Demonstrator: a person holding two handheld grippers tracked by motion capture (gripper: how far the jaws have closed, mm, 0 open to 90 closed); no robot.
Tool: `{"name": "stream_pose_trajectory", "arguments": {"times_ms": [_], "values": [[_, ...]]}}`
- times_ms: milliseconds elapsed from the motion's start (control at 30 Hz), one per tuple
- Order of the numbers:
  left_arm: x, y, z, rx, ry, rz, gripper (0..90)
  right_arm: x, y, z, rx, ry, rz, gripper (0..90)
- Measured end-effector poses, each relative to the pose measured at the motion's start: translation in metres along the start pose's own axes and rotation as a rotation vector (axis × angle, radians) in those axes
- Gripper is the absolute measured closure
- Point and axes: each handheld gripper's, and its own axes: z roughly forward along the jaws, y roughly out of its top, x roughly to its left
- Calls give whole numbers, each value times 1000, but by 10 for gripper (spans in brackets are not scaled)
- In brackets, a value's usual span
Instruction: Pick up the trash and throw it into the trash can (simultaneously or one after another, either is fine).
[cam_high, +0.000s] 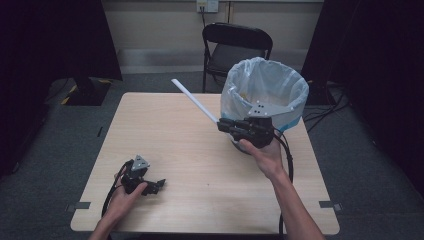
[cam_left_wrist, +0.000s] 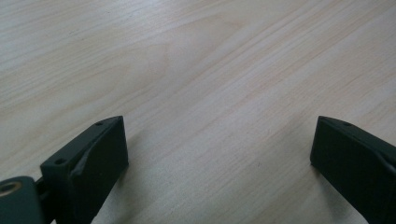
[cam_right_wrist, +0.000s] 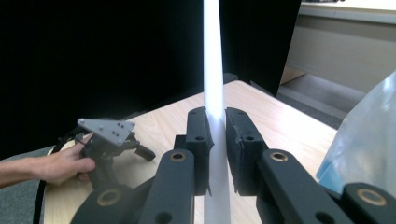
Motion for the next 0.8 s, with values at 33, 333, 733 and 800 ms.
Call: {"name": "stream_pose_trajectory", "arguments": {"times_ms": [33,333,733,800], "values": [[0,0,0,0,0,0,36,0,2,-1,-2,0,0,807],[0,0,0,0,2,3,36,-5,20,-7,-34,0,-10,807],[0,0,0,0,0,0,36,-16,46,-18,-79,-34,-14,807],[0,0,0,-2,0,-3,36,-20,49,-20,-86,-40,-10,807]]}}
